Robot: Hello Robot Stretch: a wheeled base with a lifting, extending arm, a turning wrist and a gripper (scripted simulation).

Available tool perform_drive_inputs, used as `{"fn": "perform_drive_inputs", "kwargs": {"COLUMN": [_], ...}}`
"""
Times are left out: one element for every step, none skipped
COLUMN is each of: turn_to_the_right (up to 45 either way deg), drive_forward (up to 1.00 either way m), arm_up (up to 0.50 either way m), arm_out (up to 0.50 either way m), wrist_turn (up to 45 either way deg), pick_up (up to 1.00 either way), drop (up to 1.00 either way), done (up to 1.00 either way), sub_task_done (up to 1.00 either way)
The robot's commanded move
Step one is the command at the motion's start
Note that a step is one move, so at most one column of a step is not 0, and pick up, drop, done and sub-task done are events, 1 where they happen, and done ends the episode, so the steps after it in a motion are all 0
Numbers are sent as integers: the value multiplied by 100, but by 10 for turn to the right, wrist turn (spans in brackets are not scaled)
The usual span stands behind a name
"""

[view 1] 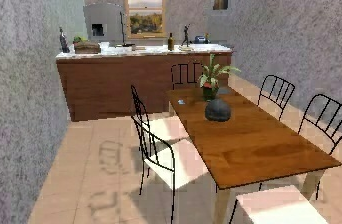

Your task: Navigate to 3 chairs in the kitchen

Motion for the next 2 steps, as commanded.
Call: {"fn": "perform_drive_inputs", "kwargs": {"turn_to_the_right": [-450,0], "drive_forward": [0,55], "arm_up": [0,0], "arm_out": [0,0], "wrist_turn": [0,0], "pick_up": [0,0], "drop": [0,0], "done": [0,0], "sub_task_done": [0,0]}}
